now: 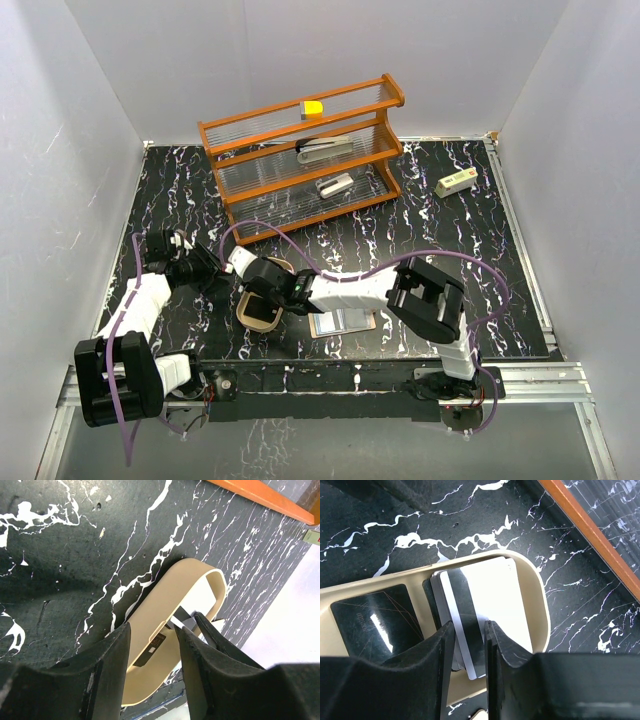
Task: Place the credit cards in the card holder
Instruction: Pick up the credit card from the storage box.
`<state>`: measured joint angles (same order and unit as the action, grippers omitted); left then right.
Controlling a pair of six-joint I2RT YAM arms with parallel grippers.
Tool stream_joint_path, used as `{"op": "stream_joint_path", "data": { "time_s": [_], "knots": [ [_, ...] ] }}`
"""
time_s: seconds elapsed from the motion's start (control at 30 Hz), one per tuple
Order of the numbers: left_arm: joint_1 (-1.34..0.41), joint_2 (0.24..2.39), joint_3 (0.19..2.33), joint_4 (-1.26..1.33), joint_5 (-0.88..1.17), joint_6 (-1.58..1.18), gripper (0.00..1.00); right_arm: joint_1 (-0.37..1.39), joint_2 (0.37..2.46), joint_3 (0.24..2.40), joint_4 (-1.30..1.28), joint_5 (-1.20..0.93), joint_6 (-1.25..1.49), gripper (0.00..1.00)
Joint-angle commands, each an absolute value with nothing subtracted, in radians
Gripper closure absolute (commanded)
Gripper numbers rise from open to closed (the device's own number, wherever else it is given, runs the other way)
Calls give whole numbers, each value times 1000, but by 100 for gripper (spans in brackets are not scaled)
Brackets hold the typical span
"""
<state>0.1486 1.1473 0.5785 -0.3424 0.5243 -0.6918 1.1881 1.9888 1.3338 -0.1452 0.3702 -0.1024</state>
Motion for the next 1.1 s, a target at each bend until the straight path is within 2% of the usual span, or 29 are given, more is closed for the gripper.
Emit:
{"op": "stream_joint_path", "data": {
  "time_s": [0.0, 0.43, 0.73, 1.07],
  "knots": [
    [155, 1143, 565, -346, 558, -698, 58, 1202, 1933, 1321, -139, 380, -54, 75],
    [155, 1121, 565, -347, 563, -698, 58, 1204, 1897, 1339, -164, 447, -22, 85],
    [155, 1083, 569, -339, 583, -684, 58, 1204, 1861, 1346, -196, 488, 1, 100],
    [156, 1034, 564, -308, 631, -674, 56, 1204, 1812, 1323, -209, 522, 15, 100]
  ]
}}
